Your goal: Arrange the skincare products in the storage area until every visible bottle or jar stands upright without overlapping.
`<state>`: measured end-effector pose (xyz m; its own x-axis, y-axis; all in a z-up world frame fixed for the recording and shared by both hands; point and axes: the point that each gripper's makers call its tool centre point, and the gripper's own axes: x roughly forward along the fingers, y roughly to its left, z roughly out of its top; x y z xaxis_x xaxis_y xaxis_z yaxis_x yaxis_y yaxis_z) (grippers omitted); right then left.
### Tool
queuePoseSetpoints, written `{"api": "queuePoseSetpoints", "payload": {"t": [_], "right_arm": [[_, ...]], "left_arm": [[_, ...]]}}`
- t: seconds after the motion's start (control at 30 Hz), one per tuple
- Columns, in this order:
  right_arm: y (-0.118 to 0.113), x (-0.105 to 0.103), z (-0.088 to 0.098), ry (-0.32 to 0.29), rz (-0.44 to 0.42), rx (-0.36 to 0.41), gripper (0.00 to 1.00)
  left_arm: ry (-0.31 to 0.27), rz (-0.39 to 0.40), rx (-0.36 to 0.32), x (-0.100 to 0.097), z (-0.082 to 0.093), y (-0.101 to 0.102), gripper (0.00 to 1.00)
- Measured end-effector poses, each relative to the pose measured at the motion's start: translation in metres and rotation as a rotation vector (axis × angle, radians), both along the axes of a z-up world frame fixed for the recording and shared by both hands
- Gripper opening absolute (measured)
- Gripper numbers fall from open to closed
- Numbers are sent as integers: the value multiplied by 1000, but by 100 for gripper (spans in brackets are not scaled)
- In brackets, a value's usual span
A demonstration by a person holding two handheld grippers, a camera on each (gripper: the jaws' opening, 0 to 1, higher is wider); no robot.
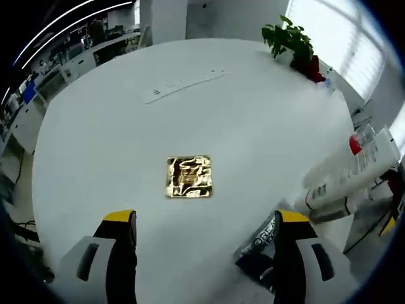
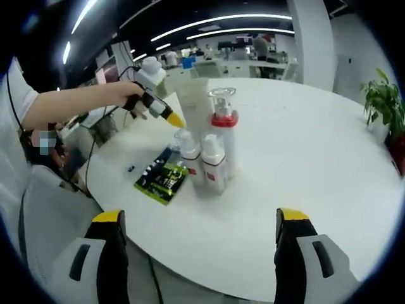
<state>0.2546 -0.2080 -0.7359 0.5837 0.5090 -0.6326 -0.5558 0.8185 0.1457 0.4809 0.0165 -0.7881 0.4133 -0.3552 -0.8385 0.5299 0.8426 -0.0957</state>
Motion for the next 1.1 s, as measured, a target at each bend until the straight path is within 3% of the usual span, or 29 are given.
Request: {"api": "queuePoseSetpoints", "payload": {"t": [0.13,0.37,0.83,1.1], "right_arm": [[0,0,1,-1,0,-2,97],[0,0,-1,5,-1,1,97],[0,-1,-3,16,2,-2,96],[-1,-1,-4,19,-3,-2,96]], "left_arm": [[12,-17,33,7,-8,-2,77],[17,-12,50,-9,-2,-21,71],[49,-46,91,37,-31,-15,56],[73,-53,132,41,-40,-9,50]]}}
